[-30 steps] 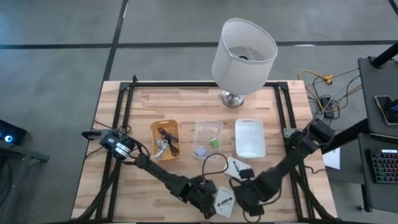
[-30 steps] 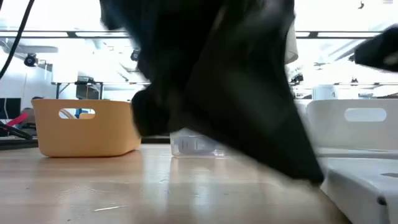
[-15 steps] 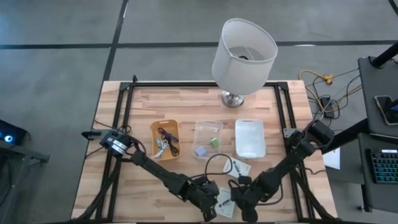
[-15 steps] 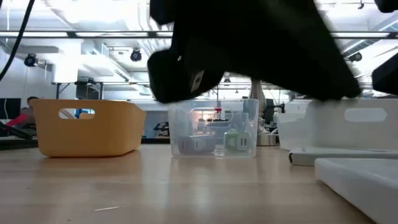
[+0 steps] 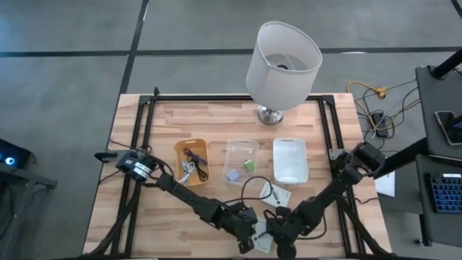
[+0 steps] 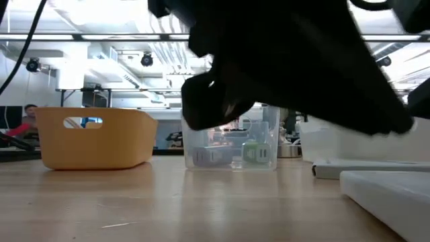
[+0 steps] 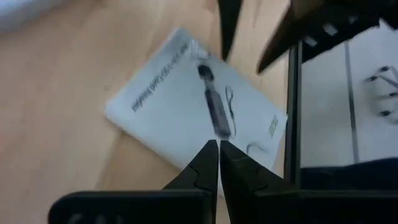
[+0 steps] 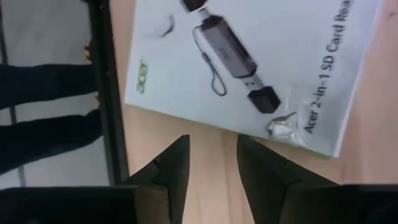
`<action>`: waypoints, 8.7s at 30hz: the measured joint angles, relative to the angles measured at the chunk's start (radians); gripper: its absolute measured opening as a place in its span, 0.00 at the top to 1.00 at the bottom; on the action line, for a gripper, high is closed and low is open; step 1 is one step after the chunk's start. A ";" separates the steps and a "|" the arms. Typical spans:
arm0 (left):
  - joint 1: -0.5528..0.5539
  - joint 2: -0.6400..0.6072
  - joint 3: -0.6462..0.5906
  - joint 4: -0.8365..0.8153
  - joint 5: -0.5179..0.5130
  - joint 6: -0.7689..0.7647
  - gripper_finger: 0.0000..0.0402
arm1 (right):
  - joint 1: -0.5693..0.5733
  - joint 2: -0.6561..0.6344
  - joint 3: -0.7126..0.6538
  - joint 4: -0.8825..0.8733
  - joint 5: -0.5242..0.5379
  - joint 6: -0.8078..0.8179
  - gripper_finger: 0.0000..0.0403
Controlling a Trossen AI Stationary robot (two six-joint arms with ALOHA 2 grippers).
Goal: Pick and place items into bin
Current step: Put the bottom white card reader box into the white bin, then put the white card reader box into the white bin
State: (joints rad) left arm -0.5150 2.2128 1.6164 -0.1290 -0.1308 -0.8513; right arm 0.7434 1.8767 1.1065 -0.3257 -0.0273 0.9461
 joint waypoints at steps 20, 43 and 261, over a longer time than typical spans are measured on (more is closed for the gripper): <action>-0.001 0.033 -0.031 -0.028 0.090 -0.005 1.00 | -0.022 -0.032 0.033 -0.062 0.026 -0.018 0.71; -0.005 0.033 -0.043 -0.014 0.096 -0.007 1.00 | -0.064 -0.062 0.102 -0.083 0.059 0.124 0.63; 0.129 -0.627 -0.545 -0.010 -0.138 0.159 1.00 | -0.163 -0.223 0.062 -0.677 0.221 0.752 0.84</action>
State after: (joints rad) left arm -0.3862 1.5860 1.0710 -0.1387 -0.2684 -0.6922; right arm 0.5806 1.6540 1.1686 -1.0024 0.1932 1.6976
